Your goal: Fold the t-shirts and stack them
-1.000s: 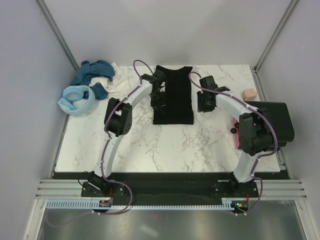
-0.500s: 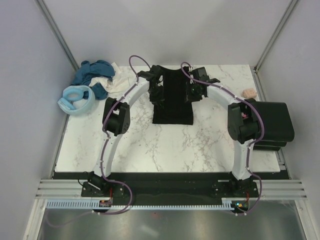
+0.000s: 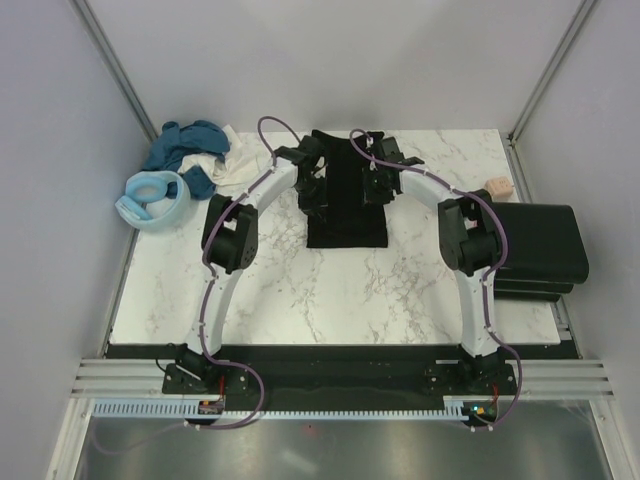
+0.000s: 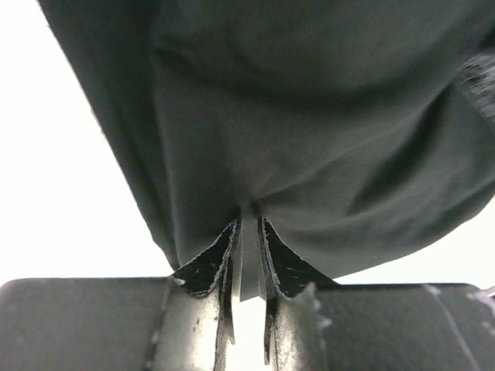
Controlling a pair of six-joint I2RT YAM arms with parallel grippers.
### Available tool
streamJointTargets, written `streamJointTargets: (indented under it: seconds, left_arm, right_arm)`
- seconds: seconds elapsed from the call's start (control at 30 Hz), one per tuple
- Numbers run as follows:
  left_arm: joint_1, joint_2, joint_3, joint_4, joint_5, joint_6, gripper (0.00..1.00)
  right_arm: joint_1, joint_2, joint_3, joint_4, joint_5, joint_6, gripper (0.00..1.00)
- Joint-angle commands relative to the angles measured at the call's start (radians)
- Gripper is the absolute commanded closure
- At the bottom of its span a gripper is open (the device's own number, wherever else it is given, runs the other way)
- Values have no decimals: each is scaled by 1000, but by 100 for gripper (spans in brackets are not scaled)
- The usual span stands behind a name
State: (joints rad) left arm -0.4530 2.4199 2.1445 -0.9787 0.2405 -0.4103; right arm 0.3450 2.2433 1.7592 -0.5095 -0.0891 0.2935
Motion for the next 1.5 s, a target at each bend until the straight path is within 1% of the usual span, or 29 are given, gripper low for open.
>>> streamJointTargets:
  seconds: [0.0, 0.17, 0.2, 0.27, 0.3, 0.33, 0.4, 0.5, 0.67, 0.8, 0.9, 1.0, 1.03, 1.1, 1.13, 1.17, 1.23, 1.33, 1.47]
  left_arm:
    - [-21, 25, -32, 6, -7, 36, 78]
    - [-19, -2, -78, 2, -35, 41, 77]
    - [-18, -30, -83, 3, -40, 42, 76]
    - [-15, -63, -95, 5, -59, 42, 76]
    - [-13, -99, -98, 5, -70, 41, 76]
    - [-10, -119, -104, 6, -84, 41, 76]
    - [-7, -153, -106, 14, -95, 44, 76]
    - [-9, -189, -89, 18, -75, 44, 76]
    - [-23, -193, -112, 21, -50, 28, 76]
    - [-49, -186, -162, 29, -55, 31, 78]
    - [-70, -208, -230, 64, -72, 16, 82]
    - [-81, -219, -302, 115, -75, 1, 89]
    - [-84, -214, -320, 123, -78, -1, 98]
    - [-90, -199, -333, 124, -89, 1, 98]
    - [-95, -193, -342, 126, -98, 4, 98]
    - [-96, -185, -344, 123, -101, 8, 98]
    - [-104, -167, -359, 121, -116, 18, 98]
    - [-118, -168, -396, 121, -127, 8, 98]
    - [-142, -191, -462, 120, -142, -7, 98]
  right_arm:
    - [0, 36, 82, 19, 43, 10, 64]
    - [-3, -14, 131, 19, 3, 10, 60]
    - [-8, -60, 129, 20, 8, 16, 59]
    - [-14, -115, 100, 22, 23, 15, 57]
    - [-18, -175, 83, 22, 23, 13, 56]
    - [-20, -203, 42, 28, 20, 7, 56]
    - [-20, -264, 4, 34, -32, -5, 57]
    - [-11, -304, -64, 28, -93, -4, 59]
    - [34, -307, -159, -4, -104, -19, 60]
    - [69, -275, -190, -53, -58, -50, 62]
    - [75, -263, -231, -60, -31, -50, 63]
    - [80, -258, -289, -32, -14, -50, 63]
    - [81, -255, -309, -27, -8, -51, 67]
    - [86, -235, -323, -24, 28, -54, 71]
    - [88, -225, -332, -29, 37, -56, 82]
    - [88, -214, -336, -43, 54, -56, 90]
    - [89, -177, -343, -58, 63, -56, 100]
    - [100, -172, -389, -63, 75, -59, 100]
    - [123, -221, -466, -50, 83, -50, 100]
